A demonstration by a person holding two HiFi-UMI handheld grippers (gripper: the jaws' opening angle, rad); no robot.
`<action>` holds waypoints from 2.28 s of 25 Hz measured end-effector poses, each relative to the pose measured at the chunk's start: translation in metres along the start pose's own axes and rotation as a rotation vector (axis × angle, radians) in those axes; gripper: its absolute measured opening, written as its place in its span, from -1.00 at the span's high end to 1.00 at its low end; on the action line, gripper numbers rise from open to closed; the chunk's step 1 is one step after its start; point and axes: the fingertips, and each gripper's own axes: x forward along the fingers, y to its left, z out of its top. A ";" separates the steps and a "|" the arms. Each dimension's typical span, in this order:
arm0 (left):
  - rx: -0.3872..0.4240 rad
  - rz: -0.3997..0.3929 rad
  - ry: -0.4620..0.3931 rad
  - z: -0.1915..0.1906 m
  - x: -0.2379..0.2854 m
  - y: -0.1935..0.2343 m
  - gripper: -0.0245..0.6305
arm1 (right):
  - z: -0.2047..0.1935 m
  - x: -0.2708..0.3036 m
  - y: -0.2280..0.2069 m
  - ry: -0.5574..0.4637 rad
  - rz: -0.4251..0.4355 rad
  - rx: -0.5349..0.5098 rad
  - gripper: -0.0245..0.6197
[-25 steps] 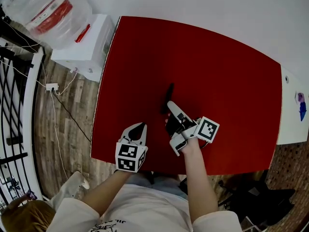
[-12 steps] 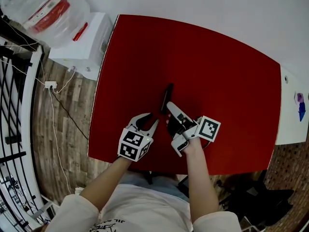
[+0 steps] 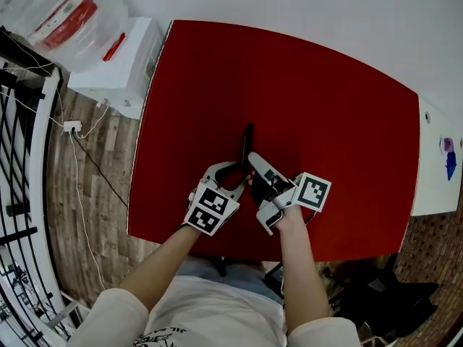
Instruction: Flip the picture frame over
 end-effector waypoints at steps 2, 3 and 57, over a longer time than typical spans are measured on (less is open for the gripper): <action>0.017 -0.002 -0.003 0.001 0.005 -0.004 0.54 | 0.000 0.000 0.001 -0.002 0.006 0.008 0.72; 0.014 0.003 -0.006 0.002 0.007 -0.003 0.54 | 0.000 0.000 0.001 -0.002 0.007 0.010 0.72; -0.054 0.118 0.140 -0.031 0.051 0.032 0.84 | 0.062 -0.090 -0.089 0.037 -0.763 -0.539 0.72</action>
